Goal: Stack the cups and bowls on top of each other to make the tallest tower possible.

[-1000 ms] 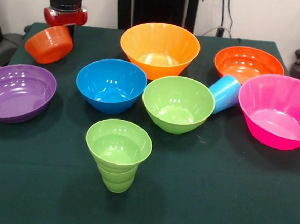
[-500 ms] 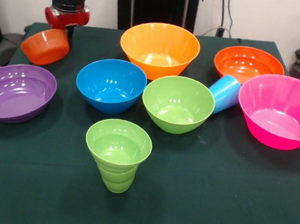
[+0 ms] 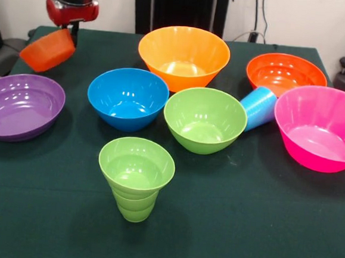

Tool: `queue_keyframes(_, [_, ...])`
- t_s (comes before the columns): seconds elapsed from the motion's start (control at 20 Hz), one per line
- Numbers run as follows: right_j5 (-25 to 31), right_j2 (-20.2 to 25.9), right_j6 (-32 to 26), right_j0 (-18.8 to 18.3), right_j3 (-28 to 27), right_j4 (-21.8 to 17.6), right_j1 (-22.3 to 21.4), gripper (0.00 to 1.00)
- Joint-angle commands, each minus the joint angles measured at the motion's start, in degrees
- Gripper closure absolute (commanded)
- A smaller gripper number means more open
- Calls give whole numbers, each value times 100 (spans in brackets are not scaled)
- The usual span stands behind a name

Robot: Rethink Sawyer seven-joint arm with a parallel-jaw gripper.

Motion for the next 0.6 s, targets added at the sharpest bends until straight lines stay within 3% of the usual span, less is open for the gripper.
queue_keyframes(0.05, [800,-429,1306,731,-44,286,-126,100])
queue_keyframes(0.25, [978,-665,1297,903,45,364,-228,100])
queue_keyframes(0.35, [849,-728,1316,925,13,343,-72,100])
queue_keyframes(0.6, [868,-1335,1602,1513,-312,352,313,100])
